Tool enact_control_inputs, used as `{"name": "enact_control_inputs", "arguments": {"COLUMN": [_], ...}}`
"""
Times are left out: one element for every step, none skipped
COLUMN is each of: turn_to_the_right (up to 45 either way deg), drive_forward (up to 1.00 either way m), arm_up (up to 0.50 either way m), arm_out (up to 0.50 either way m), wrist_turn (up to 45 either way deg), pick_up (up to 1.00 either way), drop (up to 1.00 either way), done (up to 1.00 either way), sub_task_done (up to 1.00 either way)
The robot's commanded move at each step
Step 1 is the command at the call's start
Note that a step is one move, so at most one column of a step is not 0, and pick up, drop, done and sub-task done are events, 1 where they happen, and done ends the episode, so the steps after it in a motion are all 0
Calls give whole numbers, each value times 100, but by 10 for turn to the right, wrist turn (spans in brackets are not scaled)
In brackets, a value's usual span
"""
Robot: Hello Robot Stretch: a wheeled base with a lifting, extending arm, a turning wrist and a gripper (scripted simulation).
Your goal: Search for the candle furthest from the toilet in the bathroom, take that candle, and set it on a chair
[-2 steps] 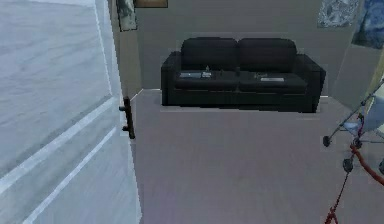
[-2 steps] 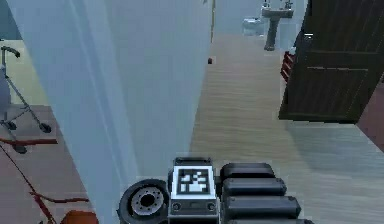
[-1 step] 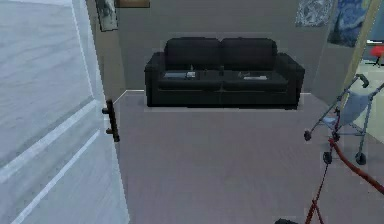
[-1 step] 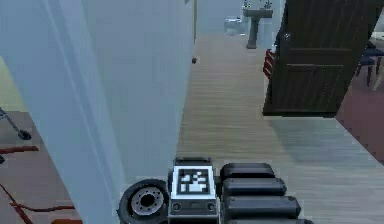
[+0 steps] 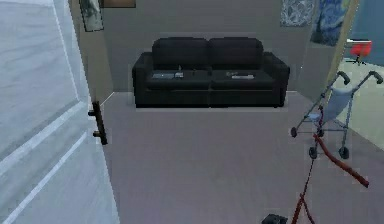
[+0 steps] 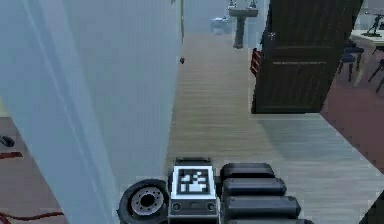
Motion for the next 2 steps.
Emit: {"name": "enact_control_inputs", "arguments": {"turn_to_the_right": [0, 0], "drive_forward": [45, 60], "arm_up": [0, 0], "arm_out": [0, 0], "wrist_turn": [0, 0], "pick_up": [0, 0], "drop": [0, 0], "done": [0, 0], "sub_task_done": [0, 0]}}
